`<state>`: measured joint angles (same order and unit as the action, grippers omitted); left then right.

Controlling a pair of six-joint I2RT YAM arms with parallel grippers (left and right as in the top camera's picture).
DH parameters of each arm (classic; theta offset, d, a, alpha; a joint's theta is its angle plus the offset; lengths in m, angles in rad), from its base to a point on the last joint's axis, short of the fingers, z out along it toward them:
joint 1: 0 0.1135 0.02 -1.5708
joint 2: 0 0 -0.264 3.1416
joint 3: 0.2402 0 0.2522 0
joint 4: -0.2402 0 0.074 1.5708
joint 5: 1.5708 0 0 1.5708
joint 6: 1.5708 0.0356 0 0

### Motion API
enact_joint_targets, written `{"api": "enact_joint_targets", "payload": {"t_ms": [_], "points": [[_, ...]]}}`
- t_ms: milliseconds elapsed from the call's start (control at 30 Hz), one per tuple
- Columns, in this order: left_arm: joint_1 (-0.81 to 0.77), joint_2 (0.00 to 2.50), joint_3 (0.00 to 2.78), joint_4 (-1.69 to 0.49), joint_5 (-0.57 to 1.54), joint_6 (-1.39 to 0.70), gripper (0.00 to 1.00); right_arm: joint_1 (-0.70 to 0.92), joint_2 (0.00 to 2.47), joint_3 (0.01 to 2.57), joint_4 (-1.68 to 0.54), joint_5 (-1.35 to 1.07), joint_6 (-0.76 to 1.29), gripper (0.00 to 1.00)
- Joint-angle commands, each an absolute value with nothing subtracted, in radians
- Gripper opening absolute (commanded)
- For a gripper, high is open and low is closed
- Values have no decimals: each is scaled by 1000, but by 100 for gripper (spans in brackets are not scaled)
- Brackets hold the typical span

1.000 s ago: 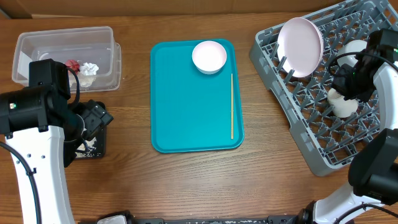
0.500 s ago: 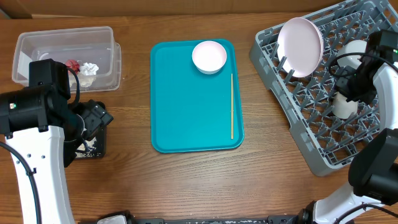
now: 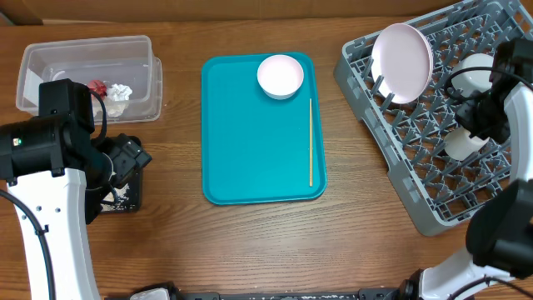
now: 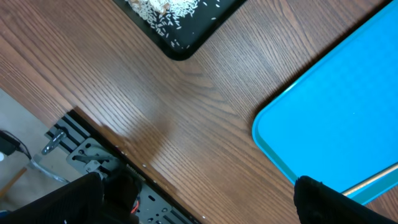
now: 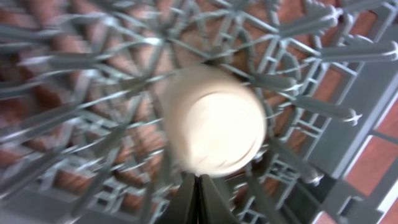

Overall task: Sort waste into correct bins and load items into the dishwasher
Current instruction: 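Open the right gripper and lift it up off the white cup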

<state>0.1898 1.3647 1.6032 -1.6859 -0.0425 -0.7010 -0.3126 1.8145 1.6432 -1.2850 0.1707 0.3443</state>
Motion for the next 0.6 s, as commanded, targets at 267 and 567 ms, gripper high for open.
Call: {"api": "enact_joint_targets", "payload": {"t_ms": [267,567], "points": [[189,1369,1602,-1686,-59,-707,100,-168,1632,1660,-1329,-88,147,79],[189,1369,1602,-1686,-59,-707,100,-156,1647,1436,-1217,-213,-6,51]]}}
